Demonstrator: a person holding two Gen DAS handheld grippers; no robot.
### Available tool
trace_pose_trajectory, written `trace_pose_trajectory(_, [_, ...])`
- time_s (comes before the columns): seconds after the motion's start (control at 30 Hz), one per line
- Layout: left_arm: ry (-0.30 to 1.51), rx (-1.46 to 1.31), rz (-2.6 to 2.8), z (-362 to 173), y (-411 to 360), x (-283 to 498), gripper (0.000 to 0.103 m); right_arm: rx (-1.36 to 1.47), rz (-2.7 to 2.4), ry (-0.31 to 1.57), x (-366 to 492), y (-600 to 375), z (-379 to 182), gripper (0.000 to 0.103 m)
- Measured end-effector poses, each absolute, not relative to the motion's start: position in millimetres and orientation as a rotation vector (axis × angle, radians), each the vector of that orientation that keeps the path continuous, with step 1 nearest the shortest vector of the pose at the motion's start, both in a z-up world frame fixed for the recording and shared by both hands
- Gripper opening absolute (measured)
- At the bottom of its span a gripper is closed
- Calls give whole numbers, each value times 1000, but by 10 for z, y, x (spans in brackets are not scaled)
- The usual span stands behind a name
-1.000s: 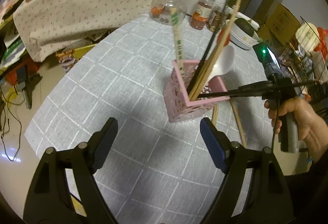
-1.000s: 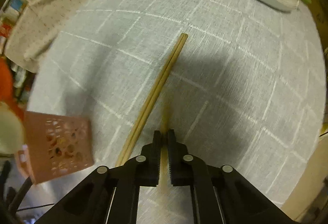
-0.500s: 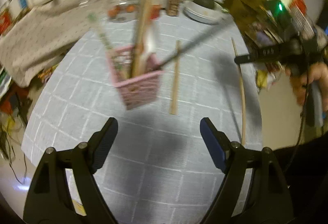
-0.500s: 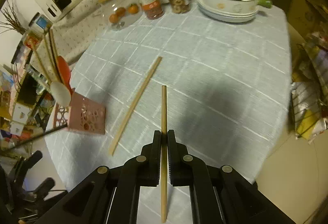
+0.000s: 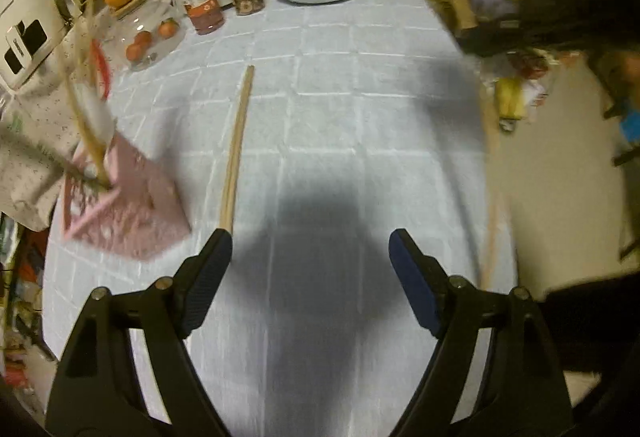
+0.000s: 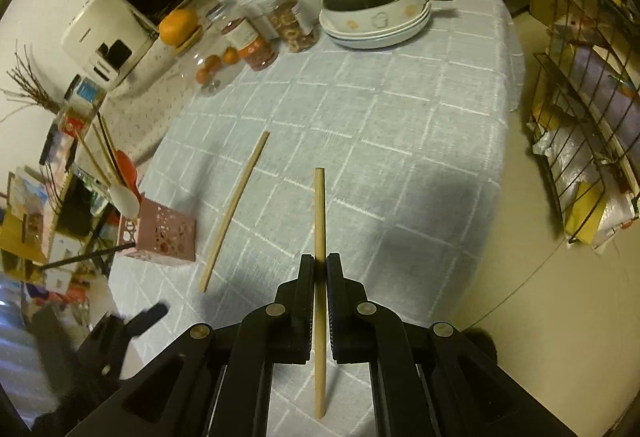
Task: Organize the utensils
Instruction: 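Lift the wooden chopstick with the right gripper while the left gripper grasps the other wooden chopstick, then carry both wooden chopsticks upright over the pink holder with both grippers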
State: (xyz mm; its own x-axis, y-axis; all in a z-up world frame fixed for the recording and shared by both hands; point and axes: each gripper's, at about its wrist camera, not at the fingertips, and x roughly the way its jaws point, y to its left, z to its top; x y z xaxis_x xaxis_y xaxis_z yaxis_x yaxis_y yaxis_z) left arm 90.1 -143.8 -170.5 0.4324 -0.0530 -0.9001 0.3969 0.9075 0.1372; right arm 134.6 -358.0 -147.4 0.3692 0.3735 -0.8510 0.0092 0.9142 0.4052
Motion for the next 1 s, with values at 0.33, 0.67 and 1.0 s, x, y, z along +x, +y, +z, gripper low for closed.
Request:
trace_pose_trajectory(0.33, [1182,221,-139,-2102,-1477,2200,39,393,260,1179,1463,-3691,-1507,6])
trace_pose_trajectory(0.67, [1260,100,-89,-2332,-1312,2748,36,405,270,1199,1555,-3728,-1587,6])
trace_pose_trajectory(1.0, [1289,183,-192,-2208,-1589,2471,10,408,255,1196,1513,-3717,-1581,6])
